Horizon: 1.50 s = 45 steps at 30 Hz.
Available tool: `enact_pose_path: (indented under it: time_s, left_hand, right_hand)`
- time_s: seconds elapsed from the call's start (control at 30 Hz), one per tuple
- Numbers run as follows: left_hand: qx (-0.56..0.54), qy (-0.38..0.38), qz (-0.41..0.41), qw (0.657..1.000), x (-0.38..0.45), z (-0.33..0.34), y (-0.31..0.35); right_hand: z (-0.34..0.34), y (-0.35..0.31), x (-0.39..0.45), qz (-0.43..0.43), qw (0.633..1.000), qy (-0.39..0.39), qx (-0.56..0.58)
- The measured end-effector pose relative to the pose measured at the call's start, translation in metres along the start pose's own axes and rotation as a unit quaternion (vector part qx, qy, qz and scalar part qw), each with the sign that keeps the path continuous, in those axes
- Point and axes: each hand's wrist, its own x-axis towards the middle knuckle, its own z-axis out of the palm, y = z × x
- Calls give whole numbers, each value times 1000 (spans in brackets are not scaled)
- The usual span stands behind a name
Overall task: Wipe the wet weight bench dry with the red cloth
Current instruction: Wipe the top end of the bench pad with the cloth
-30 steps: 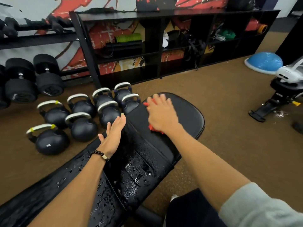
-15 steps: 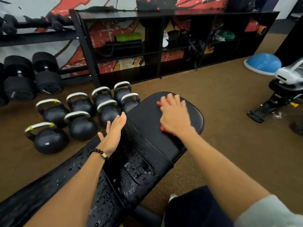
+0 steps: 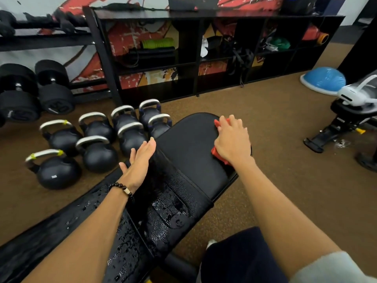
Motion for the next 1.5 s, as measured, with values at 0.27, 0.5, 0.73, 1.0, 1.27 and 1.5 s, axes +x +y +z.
enact_pose_path:
  time_s: [0.27, 0.5, 0.73, 1.0, 1.27, 1.5]
  left_hand:
    - [4, 3, 7, 1000, 0, 1, 0]
    - [17, 10, -3, 1000, -1, -1, 1]
    - [-17, -25, 1, 1000, 7, -30, -16]
    - [67, 96, 78, 990, -40, -59, 40]
    - [72, 136, 138, 978, -104, -55, 93]
    - [-173, 35, 82, 981, -160, -44, 109]
  right_hand:
    - [-7, 3, -57, -196, 979, -42, 17]
    - [15, -48, 54, -35, 998, -51, -6]
    - [30, -96, 14, -390, 910, -133, -39]
    - [-28, 7, 63, -48, 990, -11, 136]
    - [-107, -80, -35, -58, 755, -145, 637]
    - [-124, -146, -133, 6, 644, -194, 740]
